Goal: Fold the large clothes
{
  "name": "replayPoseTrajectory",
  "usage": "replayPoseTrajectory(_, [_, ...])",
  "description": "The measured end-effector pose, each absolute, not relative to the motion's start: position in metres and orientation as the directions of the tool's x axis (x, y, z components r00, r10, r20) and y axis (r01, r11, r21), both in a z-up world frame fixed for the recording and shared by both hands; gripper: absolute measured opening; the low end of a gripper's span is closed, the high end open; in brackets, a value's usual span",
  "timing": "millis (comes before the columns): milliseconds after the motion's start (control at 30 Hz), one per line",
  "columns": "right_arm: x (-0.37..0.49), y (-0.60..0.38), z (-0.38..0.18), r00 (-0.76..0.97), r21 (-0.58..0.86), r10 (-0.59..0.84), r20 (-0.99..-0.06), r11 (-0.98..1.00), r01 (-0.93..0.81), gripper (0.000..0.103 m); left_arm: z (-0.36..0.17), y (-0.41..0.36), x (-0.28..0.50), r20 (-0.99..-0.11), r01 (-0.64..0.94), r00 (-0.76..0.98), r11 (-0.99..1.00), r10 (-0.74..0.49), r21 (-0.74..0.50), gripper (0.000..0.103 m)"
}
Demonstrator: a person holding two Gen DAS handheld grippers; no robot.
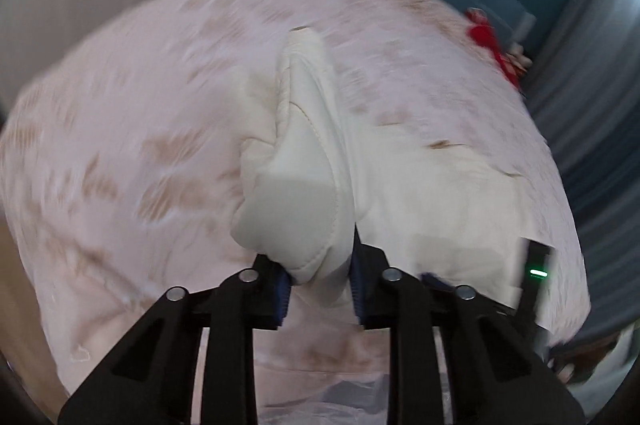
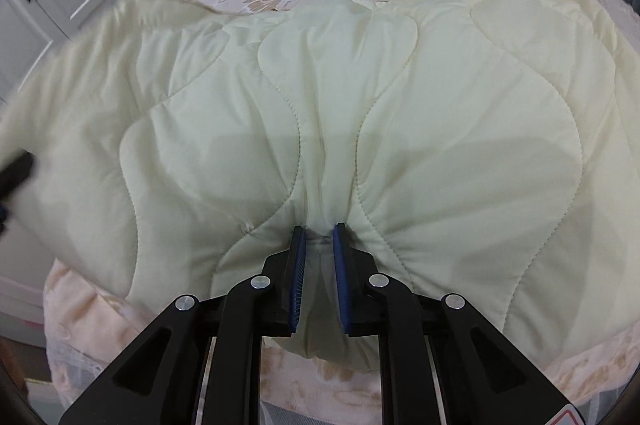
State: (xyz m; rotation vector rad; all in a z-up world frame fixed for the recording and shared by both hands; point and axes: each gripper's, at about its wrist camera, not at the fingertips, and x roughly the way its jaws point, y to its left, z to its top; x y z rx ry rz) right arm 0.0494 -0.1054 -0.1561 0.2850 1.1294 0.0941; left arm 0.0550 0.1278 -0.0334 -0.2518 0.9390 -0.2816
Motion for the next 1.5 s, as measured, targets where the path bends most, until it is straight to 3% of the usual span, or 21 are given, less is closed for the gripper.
replayPoseTrajectory(300, [-0.007, -0.142, -0.115, 0.481, 0.374, 0.276, -0.832, 0.92, 0.119, 0.009, 0.033, 0.055, 0.03, -0.687, 0.332, 0.584, 0.9, -0.432, -0.284, 0.018])
replayPoseTrajectory(567, [-0.005, -0.141, -0.163, 0.431, 0.47, 0.365, -0.825, 0.867, 0.167, 0.005, 0.044, -0.002, 0.022, -0.701, 0.428, 0.545, 0.872, -0.46, -0.238, 0.017])
replayPoseTrajectory(800, [-0.029, -0.175, -0.149, 0.469, 0.581, 0.444, -0.763, 0.789, 0.199, 0.004, 0.034, -0.086, 0.016, -0.721, 0.561, 0.478, 0.806, -0.502, -0.189, 0.017])
replayPoseTrajectory(1167, [-0.101, -0.294, -0.114, 0.549, 0.474, 0.211, -0.809, 0.787, 0.396, 0.006, -0.039, -0.198, 0.006, -0.826, 0.656, 0.345, 0.744, -0.445, -0.127, 0.016])
replayPoseTrajectory(1500, [-0.116, -0.334, -0.085, 0.596, 0.468, 0.155, -0.788, 0.78, 0.415, 0.009, -0.083, -0.219, -0.004, -0.863, 0.665, 0.318, 0.741, -0.392, -0.091, 0.019])
